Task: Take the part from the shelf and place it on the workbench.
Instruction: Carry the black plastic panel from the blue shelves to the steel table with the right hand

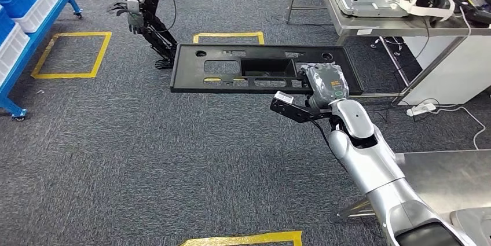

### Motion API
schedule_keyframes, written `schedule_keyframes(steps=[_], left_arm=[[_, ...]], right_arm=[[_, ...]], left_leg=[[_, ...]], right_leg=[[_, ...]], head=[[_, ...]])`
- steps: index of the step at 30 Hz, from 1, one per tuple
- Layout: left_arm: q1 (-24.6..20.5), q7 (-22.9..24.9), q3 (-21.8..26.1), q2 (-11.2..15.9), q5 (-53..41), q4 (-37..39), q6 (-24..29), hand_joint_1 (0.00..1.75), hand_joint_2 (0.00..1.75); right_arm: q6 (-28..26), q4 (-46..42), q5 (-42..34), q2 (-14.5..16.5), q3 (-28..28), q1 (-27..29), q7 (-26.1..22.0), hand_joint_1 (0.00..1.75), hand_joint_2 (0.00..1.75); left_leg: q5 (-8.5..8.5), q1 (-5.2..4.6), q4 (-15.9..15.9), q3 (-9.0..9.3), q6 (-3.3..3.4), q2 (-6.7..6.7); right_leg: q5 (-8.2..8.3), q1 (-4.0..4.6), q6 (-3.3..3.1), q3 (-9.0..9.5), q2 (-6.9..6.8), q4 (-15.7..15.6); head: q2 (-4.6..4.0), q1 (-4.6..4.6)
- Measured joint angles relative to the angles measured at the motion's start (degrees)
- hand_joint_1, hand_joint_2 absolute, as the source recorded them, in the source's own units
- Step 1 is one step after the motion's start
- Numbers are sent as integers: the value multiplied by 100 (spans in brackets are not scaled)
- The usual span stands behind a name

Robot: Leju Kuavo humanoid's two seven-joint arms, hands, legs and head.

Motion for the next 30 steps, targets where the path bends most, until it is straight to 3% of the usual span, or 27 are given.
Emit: schedule_keyframes(steps=[1, 3, 5, 7, 9, 11, 13, 14, 15, 16, 18, 20, 22, 23, 25, 27, 29, 30], left_arm=[[0, -1, -44, 1, -48, -1, 0, 0, 175], [3, -4, -131, 1, -128, -1, 2, 0, 175], [14, -11, -192, 5, -164, -1, 7, 0, 175], [24, -15, -229, 13, -176, -2, 11, 0, 175], [24, -31, -257, 21, -184, -4, 10, 0, 175], [22, -74, -295, 22, -196, -5, 5, 0, 175], [25, -125, -328, 19, -211, -5, 3, 0, 175], [27, -143, -340, 19, -217, -5, 2, 0, 175], [29, -155, -348, 19, -224, -5, 1, 0, 175], [32, -161, -354, 19, -231, -5, 1, 0, 175], [43, -163, -359, 14, -246, -5, -3, 0, 175], [47, -146, -360, 2, -254, -4, -7, 0, 175], [42, -111, -361, -10, -251, -3, -5, 0, 175], [38, -94, -361, -13, -246, -3, -2, 0, 175], [39, -74, -361, -19, -235, -4, 4, 0, 175], [48, -69, -361, -17, -230, -5, 7, 0, 175], [59, -66, -361, -13, -229, -5, 8, 0, 175], [62, -64, -361, -11, -228, -5, 9, 0, 175]], right_arm=[[1, -106, 7, -105, -67, 91, -3, 175, 175], [18, -348, 5, -332, -275, 254, -36, 175, 175], [71, -576, -9, -533, -541, 373, -82, 175, 175], [125, -746, -17, -681, -750, 464, -120, 175, 175], [152, -884, 3, -771, -865, 529, -135, 175, 175], [165, -1006, 37, -845, -941, 580, -123, 175, 175], [172, -1124, 11, -968, -1050, 682, -118, 175, 175], [179, -1187, -27, -1047, -1130, 751, -126, 175, 175], [186, -1246, -73, -1137, -1229, 818, -139, 175, 175], [193, -1301, -114, -1217, -1333, 875, -155, 175, 175], [201, -1398, -170, -1341, -1547, 951, -185, 175, 175], [205, -1476, -178, -1407, -1693, 1006, -224, 175, 175], [209, -1530, -143, -1444, -1750, 1076, -259, 175, 175], [210, -1551, -118, -1461, -1764, 1119, -269, 175, 175], [211, -1578, -87, -1490, -1781, 1167, -277, 175, 175], [210, -1591, -71, -1503, -1786, 1184, -277, 175, 175], [210, -1593, -58, -1503, -1786, 1216, -275, 175, 175], [213, -1593, -51, -1503, -1786, 1233, -276, 175, 175]], left_leg=[[-15, -9, 0, 15, 1, 53], [-45, -46, -2, 48, -12, 127], [-72, -87, -9, 73, -47, 194], [-110, -104, -18, 100, -96, 279], [-249, -97, 137, 72, -149, 152], [-571, -82, 724, -173, -181, -101], [-848, -79, 1458, -540, -188, -199], [-851, -79, 1625, -641, -186, -210], [-735, -78, 1564, -638, -179, -222], [-531, -74, 1289, -530, -170, -255], [-151, -49, 522, -207, -150, -479], [-42, -37, 132, -25, -115, -652], [-43, -48, 83, 16, -54, -572], [-24, -48, 44, 36, -12, -504], [21, -34, -39, 70, 61, -366], [29, -42, -64, 75, 89, -237], [14, -47, -63, 74, 90, -111], [3, -48, -62, 80, 85, -48]], right_leg=[[202, 3, -12, 185, -54, -353], [481, 57, -76, 586, -327, -1120], [527, 116, -150, 730, -466, -1425], [542, 100, -203, 738, -324, -1449], [567, 50, -258, 786, -190, -1505], [579, 26, -305, 819, -54, -1534], [571, 35, -324, 820, 94, -1518], [566, 42, -324, 821, 168, -1508], [560, 44, -320, 822, 239, -1495], [551, 41, -310, 823, 310, -1478], [523, 35, -269, 803, 458, -1420], [518, 23, -207, 756, 610, -1378], [547, 3, -135, 724, 756, -1393], [539, 2, -106, 715, 722, -1385], [367, 14, -55, 590, 411, -1131], [28, -3, -6, 278, 87, -479], [-132, -47, 41, 13, 19, 61], [-62, -68, 60, 17, 0, 55]], head=[[0, -1], [0, -1], [0, -1], [1, -3], [2, -4], [0, -5], [0, -7], [0, -7], [0, -7], [0, -6], [0, -5], [0, -2], [1, -3], [1, -3], [0, 10], [0, 21], [0, 21], [0, 21]])
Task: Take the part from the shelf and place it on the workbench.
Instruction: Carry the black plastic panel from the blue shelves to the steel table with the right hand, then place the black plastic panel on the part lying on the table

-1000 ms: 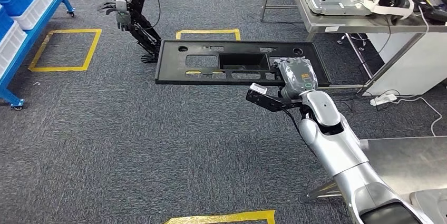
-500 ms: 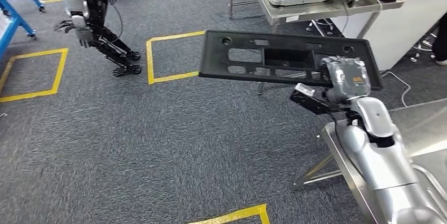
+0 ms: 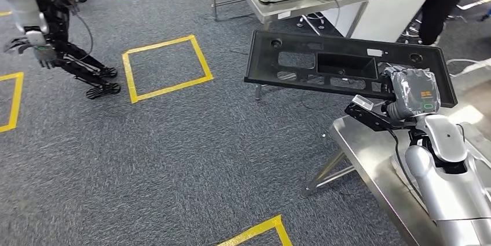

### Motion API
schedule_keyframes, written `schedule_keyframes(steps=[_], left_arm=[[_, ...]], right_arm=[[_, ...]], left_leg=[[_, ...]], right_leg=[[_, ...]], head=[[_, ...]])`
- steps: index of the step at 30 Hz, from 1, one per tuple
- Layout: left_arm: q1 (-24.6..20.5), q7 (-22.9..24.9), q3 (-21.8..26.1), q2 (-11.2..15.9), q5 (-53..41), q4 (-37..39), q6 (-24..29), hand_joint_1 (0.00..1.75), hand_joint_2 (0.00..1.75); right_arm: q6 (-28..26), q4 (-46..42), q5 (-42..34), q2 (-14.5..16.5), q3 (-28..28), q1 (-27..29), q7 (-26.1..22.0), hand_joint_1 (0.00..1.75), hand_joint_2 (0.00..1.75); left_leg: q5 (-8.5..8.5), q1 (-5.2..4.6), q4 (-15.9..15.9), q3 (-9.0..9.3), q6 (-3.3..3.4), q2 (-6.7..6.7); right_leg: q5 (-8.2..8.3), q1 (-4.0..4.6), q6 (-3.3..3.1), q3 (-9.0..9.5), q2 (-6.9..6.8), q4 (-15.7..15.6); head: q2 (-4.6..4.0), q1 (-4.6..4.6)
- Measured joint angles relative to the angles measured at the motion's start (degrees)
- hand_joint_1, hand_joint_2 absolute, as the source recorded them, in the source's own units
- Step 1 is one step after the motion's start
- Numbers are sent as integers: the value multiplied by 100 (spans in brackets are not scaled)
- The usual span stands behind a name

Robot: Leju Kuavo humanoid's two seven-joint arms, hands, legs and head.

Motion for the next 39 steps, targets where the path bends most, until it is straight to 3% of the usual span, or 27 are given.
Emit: schedule_keyframes(steps=[2, 4, 6, 8, 10, 12, 14, 15, 16, 17, 19, 21, 23, 25, 27, 29, 30, 31, 33, 35, 36, 38, 39], left_arm=[[3, 4, 0, 1, 12, 0, 11, 0, 175], [0, 7, 0, 8, 39, -1, 24, 0, 175], [-3, 13, 1, 15, 68, -2, 26, 0, 175], [-9, 27, 2, 16, 100, -4, 27, 0, 175], [-26, 39, 3, 15, 132, -8, 30, 0, 175], [-37, 47, 4, 11, 160, -9, 31, 0, 175], [-28, 58, 4, 8, 175, -9, 31, 0, 175], [-22, 65, 4, 7, 175, -9, 31, 0, 175], [-19, 68, 4, 6, 175, -9, 31, 0, 175], [-17, 71, 4, 5, 175, -9, 31, 0, 175], [-16, 74, 4, -2, 175, -6, 29, 0, 175], [-13, 77, 4, -15, 176, -1, 28, 0, 175], [-15, 81, 4, -27, 176, 0, 28, 0, 175], [-19, 88, 5, -33, 181, -1, 32, 0, 175], [-11, 98, 7, -33, 186, -2, 35, 0, 175], [3, 107, 8, -25, 186, -2, 34, 0, 175], [9, 110, 9, -20, 185, -2, 35, 0, 175], [16, 110, 10, -16, 182, -2, 36, 0, 175], [31, 109, 14, -11, 179, -3, 39, 0, 175], [42, 107, 17, 0, 175, -3, 40, 0, 175], [47, 106, 18, 7, 174, -4, 41, 0, 175], [54, 106, 21, 17, 173, -4, 41, 0, 175], [53, 107, 22, 22, 172, -4, 40, 0, 175]], right_arm=[[8, 0, 26, 1, 0, 5, -14, 175, 175], [25, 4, 72, 22, 2, -35, -37, 175, 175], [56, 16, 117, 64, 9, -88, -46, 175, 175], [85, 31, 136, 98, 23, -135, -45, 175, 175], [92, 48, 142, 132, 47, -204, -42, 175, 175], [92, 81, 152, 205, 98, -277, -33, 175, 175], [91, 134, 169, 291, 168, -308, -27, 175, 175], [91, 162, 181, 319, 199, -311, -27, 175, 175], [90, 186, 192, 340, 228, -312, -27, 175, 175], [90, 204, 200, 353, 251, -313, -27, 175, 175], [89, 233, 204, 375, 288, -326, -23, 175, 175], [88, 258, 203, 392, 307, -340, -15, 175, 175], [87, 280, 203, 398, 311, -340, -9, 175, 175], [69, 293, 211, 395, 310, -339, -8, 175, 175], [4, 298, 247, 404, 321, -317, 10, 175, 175], [-103, 303, 309, 426, 335, -215, 67, 175, 175], [-158, 308, 336, 433, 334, -134, 98, 175, 175], [-207, 312, 355, 436, 322, -49, 120, 175, 175], [-286, 319, 358, 426, 272, 86, 130, 175, 175], [-342, 318, 336, 410, 206, 144, 114, 175, 175], [-358, 318, 324, 404, 176, 160, 105, 175, 175], [-369, 316, 311, 387, 129, 198, 90, 175, 175], [-369, 313, 310, 376, 110, 223, 85, 175, 175]], left_leg=[[-29, 0, 0, 31, -27, 115], [-63, -25, -3, 63, -76, 210], [-88, -52, -14, 88, -132, 297], [-124, -53, -17, 117, -195, 361], [-291, -44, 211, 39, -250, 198], [-609, -35, 871, -275, -273, -58], [-790, -36, 1525, -639, -273, -147], [-730, -36, 1607, -720, -263, -163], [-570, -36, 1478, -702, -246, -184], [-341, -35, 1155, -591, -222, -235], [9, -17, 436, -316, -180, -463], [89, -10, 120, -181, -164, -586], [101, -7, 69, -147, -135, -473], [132, 18, 0, -116, -84, -341], [142, 26, -41, -98, -49, -217], [125, 25, -41, -92, -43, -100], [111, 27, -39, -85, -46, -42], [93, 31, -36, -70, -55, 17], [44, 29, -26, -23, -87, 127], [-4, -5, -16, 21, -142, 223], [-24, -23, -19, 41, -173, 275], [-62, -36, -34, 87, -234, 380], [-102, -28, -10, 101, -265, 355]], right_leg=[[359, -24, 18, 335, -121, -641], [587, 21, -21, 690, -318, -1324], [595, 73, -95, 765, -345, -1505], [609, 56, -167, 767, -224, -1535], [626, 21, -244, 805, -125, -1579], [630, 21, -306, 828, -23, -1596], [623, 52, -337, 831, 114, -1584], [616, 66, -344, 833, 193, -1573], [609, 76, -347, 835, 271, -1558], [600, 82, -344, 837, 346, -1542], [580, 89, -318, 821, 491, -1503], [575, 84, -266, 785, 622, -1479], [584, 70, -203, 755, 729, -1481], [474, 84, -140, 681, 537, -1337], [165, 81, -72, 422, 178, -783], [-86, 37, -9, 101, 32, -132], [-74, 14, 15, 38, 10, -20], [47, -5, 34, 90, -18, -131], [416, -16, 47, 453, -204, -853], [605, 30, -18, 734, -385, -1428], [602, 56, -65, 768, -406, -1516], [603, 63, -157, 766, -258, -1526], [607, 48, -191, 781, -195, -1542]], head=[[0, -1], [0, -2], [0, -3], [1, -5], [2, -6], [1, -7], [0, -8], [0, -8], [0, -8], [1, -8], [1, -5], [0, -5], [0, -8], [0, 6], [0, 24], [1, 28], [1, 28], [1, 28], [1, 28], [1, 25], [1, 24], [1, 22], [1, 22]])
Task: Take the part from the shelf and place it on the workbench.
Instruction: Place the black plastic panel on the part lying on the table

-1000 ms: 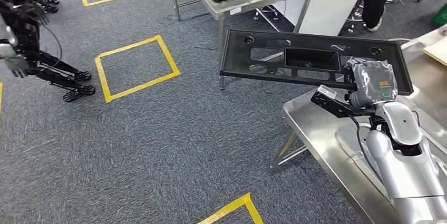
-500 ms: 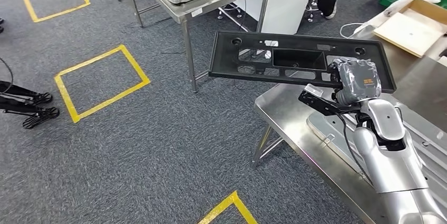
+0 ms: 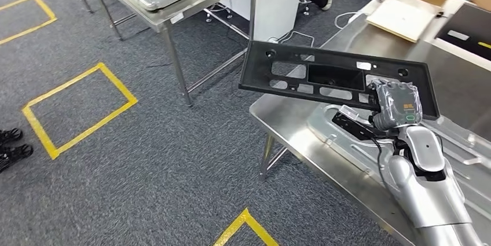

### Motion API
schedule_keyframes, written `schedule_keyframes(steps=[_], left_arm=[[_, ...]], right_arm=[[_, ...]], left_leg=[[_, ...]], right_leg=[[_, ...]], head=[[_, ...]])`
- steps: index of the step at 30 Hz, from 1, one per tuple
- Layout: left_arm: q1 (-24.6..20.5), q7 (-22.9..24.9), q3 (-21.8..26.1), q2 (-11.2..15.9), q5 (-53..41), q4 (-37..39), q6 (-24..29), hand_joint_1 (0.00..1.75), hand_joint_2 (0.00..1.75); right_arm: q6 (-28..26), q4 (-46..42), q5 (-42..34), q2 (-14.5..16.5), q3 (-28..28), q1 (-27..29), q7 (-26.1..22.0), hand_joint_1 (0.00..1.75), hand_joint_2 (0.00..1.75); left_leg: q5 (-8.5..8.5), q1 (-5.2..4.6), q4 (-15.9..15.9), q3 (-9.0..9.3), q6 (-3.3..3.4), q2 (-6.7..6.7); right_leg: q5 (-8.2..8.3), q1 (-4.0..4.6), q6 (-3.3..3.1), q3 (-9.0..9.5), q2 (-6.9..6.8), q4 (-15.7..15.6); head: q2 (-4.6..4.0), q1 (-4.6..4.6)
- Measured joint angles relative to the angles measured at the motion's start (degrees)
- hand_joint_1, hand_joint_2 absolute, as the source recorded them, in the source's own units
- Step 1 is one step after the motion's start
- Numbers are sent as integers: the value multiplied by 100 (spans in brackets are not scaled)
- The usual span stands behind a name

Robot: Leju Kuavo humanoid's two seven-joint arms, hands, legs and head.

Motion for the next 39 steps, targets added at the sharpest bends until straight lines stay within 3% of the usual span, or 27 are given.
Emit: schedule_keyframes(steps=[2, 4, 5, 6, 7, 8, 10, 12, 14, 15, 17, 19, 21, 22, 23, 24, 26, 27, 28, 30, 32, 34, 36, 37, 38, 39], left_arm=[[-11, 0, 2, 5, 0, 0, -5, 0, 175], [-20, -1, 2, 3, 0, 0, -19, 0, 175], [-21, -1, 2, 3, -1, 0, -25, 0, 175], [-20, -1, 2, 3, 1, 0, -31, 0, 175], [-21, -1, 2, 3, 3, 0, -35, 0, 175], [-21, -2, 2, 3, 4, 0, -40, 0, 175], [-22, -4, 2, 2, 7, 1, -51, 0, 175], [-27, -5, 2, -5, 11, 2, -59, 0, 175], [-40, -5, 2, -18, 13, 2, -63, 0, 175], [-50, -3, 2, -26, 13, 2, -63, 0, 175], [-59, 6, 3, -38, 13, 1, -58, 0, 175], [-46, 13, 6, -39, 13, 0, -52, 0, 175], [-30, 17, 9, -34, 14, 0, -46, 0, 175], [-26, 20, 10, -31, 15, 0, -43, 0, 175], [-23, 22, 11, -28, 17, 0, -38, 0, 175], [-22, 25, 12, -25, 20, 0, -34, 0, 175], [-25, 33, 15, -15, 25, -2, -26, 0, 175], [-26, 38, 16, -11, 30, -3, -23, 0, 175], [-26, 44, 19, -7, 40, -4, -21, 0, 175], [-24, 52, 27, -6, 63, -6, -14, 0, 175], [-30, 48, 34, -5, 81, -10, -9, 0, 175], [-38, 37, 39, -10, 91, -13, -9, 0, 175], [-37, 28, 44, -13, 96, -13, -9, 0, 175], [-36, 24, 48, -14, 97, -13, -9, 0, 175], [-37, 21, 54, -15, 97, -13, -8, 0, 175], [-40, 19, 61, -18, 93, -13, -5, 0, 175]], right_arm=[[11, -14, 0, -24, -32, 31, -10, 175, 175], [48, -25, -5, -34, -58, 52, -11, 175, 175], [75, -26, -9, -37, -71, 63, -11, 175, 175], [105, -26, -14, -45, -87, 79, -11, 175, 175], [130, -26, -19, -59, -102, 93, -14, 175, 175], [153, -27, -24, -76, -118, 105, -17, 175, 175], [173, -28, -38, -110, -153, 116, -22, 175, 175], [180, -28, -56, -132, -193, 124, -24, 175, 175], [191, -29, -69, -169, -225, 150, -25, 175, 175], [195, -31, -71, -195, -239, 172, -28, 175, 175], [202, -37, -72, -251, -277, 191, -33, 175, 175], [205, -41, -72, -271, -304, 193, -30, 175, 175], [207, -34, -72, -269, -309, 215, -25, 175, 175], [209, -29, -71, -269, -310, 231, -25, 175, 175], [211, -25, -70, -269, -310, 243, -25, 175, 175], [213, -22, -69, -269, -311, 249, -25, 175, 175], [213, -20, -68, -268, -317, 255, -25, 175, 175], [211, -17, -67, -266, -322, 264, -25, 175, 175], [211, -14, -65, -263, -331, 281, -24, 175, 175], [206, -8, -61, -260, -358, 343, -22, 175, 175], [192, -6, -52, -252, -388, 399, -22, 175, 175], [181, 1, -41, -224, -399, 431, -25, 175, 175], [180, 21, -12, -189, -400, 470, -6, 175, 175], [181, 37, 34, -175, -401, 497, 35, 175, 175], [186, 58, 115, -162, -404, 526, 105, 175, 175], [193, 89, 220, -152, -412, 553, 200, 175, 175]], left_leg=[[-214, 19, 321, -121, -49, -223], [-569, 29, 1090, -497, -64, -450], [-690, 27, 1466, -698, -64, -486], [-706, 25, 1684, -832, -56, -499], [-603, 24, 1675, -863, -38, -511], [-401, 23, 1438, -787, -10, -544], [34, 31, 639, -473, 65, -795], [203, 39, 138, -262, 99, -1009], [198, 29, 54, -214, 107, -948], [212, 29, 20, -195, 127, -882], [243, 54, -62, -150, 174, -736], [242, 59, -94, -125, 203, -592], [218, 58, -88, -117, 202, -449], [201, 60, -81, -109, 194, -380], [179, 65, -71, -97, 180, -311], [151, 68, -55, -78, 161, -246], [93, 40, -28, -39, 107, -144], [70, 21, -22, -20, 77, -102], [55, 3, -28, -2, 48, -62], [17, 0, -38, 32, -16, 12], [-155, 14, 171, -27, -74, -132], [-510, 26, 825, -316, -96, -393], [-757, 25, 1536, -679, -87, -491], [-726, 24, 1657, -762, -74, -501], [-577, 24, 1544, -738, -54, -508], [-348, 23, 1223, -617, -29, -523]], right_leg=[[13, -37, -78, 36, 114, -35], [9, -28, -126, 48, 234, -35], [4, -14, -138, 50, 306, -29], [-1, 1, -145, 54, 384, -23], [-7, 15, -149, 61, 463, -15], [-11, 25, -150, 70, 545, -9], [-23, 39, -137, 72, 702, 9], [-28, 27, -90, 41, 849, 28], [-13, 1, -8, 10, 995, 21], [-19, -7, 28, 2, 986, 31], [-176, 13, 90, -105, 705, 259], [-510, 5, 145, -406, 338, 883], [-696, -42, 199, -703, 225, 1458], [-645, -65, 221, -734, 202, 1503], [-489, -85, 240, -641, 172, 1313], [-276, -100, 254, -442, 95, 927], [-17, -74, 220, -84, -138, 231], [17, -54, 183, -2, -209, 58], [-8, -33, 138, 0, -219, 33], [2, -47, 62, 2, -96, 12], [16, -75, -19, 31, 17, -22], [18, -72, -84, 47, 129, -35], [8, -39, -116, 49, 257, -24], [1, -23, -126, 54, 318, -17], [-8, -12, -132, 64, 376, -8], [-21, -5, -132, 77, 424, 4]], head=[[0, -4], [1, -6], [0, -5], [0, -5], [0, -5], [-1, -5], [0, -4], [1, -3], [0, -4], [0, -4], [-1, 13], [-1, 29], [-1, 28], [-1, 28], [-1, 28], [-1, 29], [0, 28], [0, 26], [0, 25], [-1, 22], [0, 20], [0, 19], [-1, 19], [-1, 18], [-1, 18], [-1, 18]])
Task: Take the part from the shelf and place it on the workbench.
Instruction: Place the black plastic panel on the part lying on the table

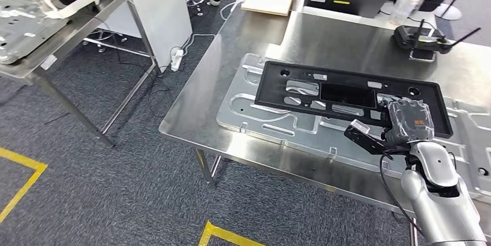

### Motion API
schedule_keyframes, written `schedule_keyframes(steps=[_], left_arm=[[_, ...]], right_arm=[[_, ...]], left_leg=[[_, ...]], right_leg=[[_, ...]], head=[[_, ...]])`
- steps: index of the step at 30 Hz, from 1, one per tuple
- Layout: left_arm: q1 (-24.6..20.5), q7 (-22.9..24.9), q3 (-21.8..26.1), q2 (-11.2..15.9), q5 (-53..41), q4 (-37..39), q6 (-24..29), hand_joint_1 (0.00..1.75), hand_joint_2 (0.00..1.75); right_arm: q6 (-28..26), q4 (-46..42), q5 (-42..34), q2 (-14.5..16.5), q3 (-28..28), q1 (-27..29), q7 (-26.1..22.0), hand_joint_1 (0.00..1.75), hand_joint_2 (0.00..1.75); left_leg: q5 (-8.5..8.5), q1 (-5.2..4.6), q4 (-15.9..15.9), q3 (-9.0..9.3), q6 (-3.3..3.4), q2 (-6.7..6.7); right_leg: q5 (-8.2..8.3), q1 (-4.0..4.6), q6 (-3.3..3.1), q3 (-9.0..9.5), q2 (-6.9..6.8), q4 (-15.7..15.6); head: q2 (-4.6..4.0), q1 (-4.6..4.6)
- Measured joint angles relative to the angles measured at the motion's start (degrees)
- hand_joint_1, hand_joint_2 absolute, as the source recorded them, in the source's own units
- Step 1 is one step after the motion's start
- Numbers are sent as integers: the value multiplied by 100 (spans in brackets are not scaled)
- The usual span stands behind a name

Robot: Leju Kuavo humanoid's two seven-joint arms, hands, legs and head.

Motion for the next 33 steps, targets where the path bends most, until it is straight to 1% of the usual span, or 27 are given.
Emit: schedule_keyframes(steps=[1, 2, 3, 4, 7, 12, 16, 22, 31, 33], left_arm=[[-4, 1, 8, -3, -4, 1, 3, 0, 175], [-11, 1, 17, -9, -8, 1, 6, 0, 175], [-15, 3, 27, -17, -10, 2, 10, 0, 175], [-20, 5, 36, -27, -10, 2, 13, 0, 175], [-26, 8, 64, -50, -9, 2, 20, 0, 175], [-27, 2, 87, -58, 18, 2, 23, 0, 175], [-29, -21, 140, -58, 139, 2, -62, 0, 175], [-44, 49, 268, -56, 274, 0, -210, 0, 175], [-44, 62, 374, -58, 366, 0, -185, 0, 175], [-44, 65, 375, -59, 363, 0, -182, 0, 87]], right_arm=[[18, 47, 103, 7, -15, 20, 91, 175, 175], [44, 120, 195, 11, -43, 32, 168, 175, 175], [69, 211, 264, 15, -78, 37, 217, 175, 175], [90, 322, 314, 20, -114, 37, 238, 175, 175], [81, 690, 399, 53, -174, 30, 209, 175, 175], [65, 1090, 409, 146, -240, -19, 173, 175, 175], [85, 1352, 409, 220, -249, -98, 162, 0, 0], [62, 1830, 403, 360, -230, -311, 107, 0, 0], [-6, 2021, 361, 506, -189, -438, 60, 0, 0], [-22, 1963, 362, 550, -153, -426, 65, 0, 0]], left_leg=[[214, 0, -408, 160, 29, -33], [365, -1, -773, 308, 53, -71], [448, 1, -1020, 404, 70, -105], [466, 1, -1138, 446, 74, -130], [482, -9, -1176, 457, 63, -142], [484, -16, -1174, 457, 97, -161], [481, -21, -1171, 456, 113, -163], [481, -22, -1170, 465, 115, -164], [482, -12, -1171, 478, 113, -162], [483, -12, -1171, 478, 112, -162]], right_leg=[[-14, 3, 10, 9, 44, 12], [-30, 13, 29, 7, 83, 33], [-41, 24, 52, -2, 108, 50], [-47, 34, 54, -15, 123, 62], [-44, 40, 26, -18, 124, 55], [-29, 38, 50, 8, 106, 13], [-23, 34, 91, 12, 102, 1], [-25, 34, 123, 15, 102, 0], [-26, 45, 123, 24, 102, 7], [-25, 44, 123, 22, 102, 10]], head=[[0, 0], [0, 2], [0, 2], [0, 3], [0, 3], [1, 4], [0, 4], [0, 3], [1, 4], [0, 3]])
